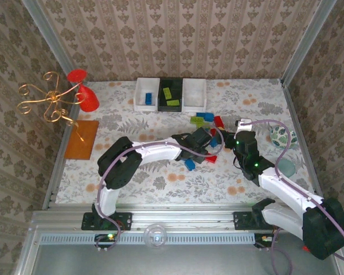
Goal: Sort the legos into containers by color
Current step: Pick up the lego from the center of the table, then place the lego in the container.
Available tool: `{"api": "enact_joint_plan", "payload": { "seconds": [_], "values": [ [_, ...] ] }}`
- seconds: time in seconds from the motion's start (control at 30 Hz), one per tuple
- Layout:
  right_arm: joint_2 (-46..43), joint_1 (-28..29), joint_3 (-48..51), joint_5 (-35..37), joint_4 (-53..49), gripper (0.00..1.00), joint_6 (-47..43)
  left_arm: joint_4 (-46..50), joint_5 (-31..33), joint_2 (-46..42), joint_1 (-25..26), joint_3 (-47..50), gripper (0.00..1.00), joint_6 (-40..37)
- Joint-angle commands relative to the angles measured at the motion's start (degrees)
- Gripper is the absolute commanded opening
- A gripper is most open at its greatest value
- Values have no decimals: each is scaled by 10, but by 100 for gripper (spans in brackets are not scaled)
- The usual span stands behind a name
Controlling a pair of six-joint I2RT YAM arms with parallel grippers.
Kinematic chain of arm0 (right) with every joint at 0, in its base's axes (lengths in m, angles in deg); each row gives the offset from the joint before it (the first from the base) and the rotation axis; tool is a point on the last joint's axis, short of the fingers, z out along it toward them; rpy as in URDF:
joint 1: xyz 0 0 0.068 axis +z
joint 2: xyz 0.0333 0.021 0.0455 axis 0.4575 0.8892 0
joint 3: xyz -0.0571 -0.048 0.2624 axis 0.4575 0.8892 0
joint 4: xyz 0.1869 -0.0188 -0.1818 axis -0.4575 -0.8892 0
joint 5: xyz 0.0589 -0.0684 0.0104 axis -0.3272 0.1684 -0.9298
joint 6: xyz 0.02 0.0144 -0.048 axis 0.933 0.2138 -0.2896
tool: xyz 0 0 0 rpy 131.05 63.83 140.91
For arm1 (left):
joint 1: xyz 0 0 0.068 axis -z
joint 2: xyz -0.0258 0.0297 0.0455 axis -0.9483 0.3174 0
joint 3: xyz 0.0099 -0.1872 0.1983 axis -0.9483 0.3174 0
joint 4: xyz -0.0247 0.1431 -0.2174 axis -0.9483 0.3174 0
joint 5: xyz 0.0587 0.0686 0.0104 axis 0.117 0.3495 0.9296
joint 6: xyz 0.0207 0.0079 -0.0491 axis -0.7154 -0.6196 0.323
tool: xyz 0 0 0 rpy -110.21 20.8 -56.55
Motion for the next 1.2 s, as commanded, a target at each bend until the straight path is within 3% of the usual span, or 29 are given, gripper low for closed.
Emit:
{"api": "enact_joint_plan", "payload": {
  "seconds": [0.0, 0.23, 0.4, 0.6, 0.7, 1.0, 1.17],
  "values": [
    [-2, -4, 1, 4, -5, 100, 7, -2, 32, -36, -3, 22, 38, -9],
    [2, -4, 0, 4, -3, 100, 7, -75, 2, -164, -67, 108, 34, -1],
    [8, -4, 1, -2, 0, 100, 9, -98, -2, -231, -180, 137, 33, -6],
    [26, 6, -7, -39, 11, 100, 0, -137, 2, -200, -307, 91, 33, -19],
    [42, 21, -19, -47, 11, 100, -13, -137, -24, -152, -343, 36, 33, -16],
    [81, 36, -32, -50, 11, 100, -12, -117, -84, 1, -338, -158, 34, -13],
    [76, 36, -31, -40, 8, 100, -13, -103, -97, 97, -291, -277, 36, -14]
  ]
}}
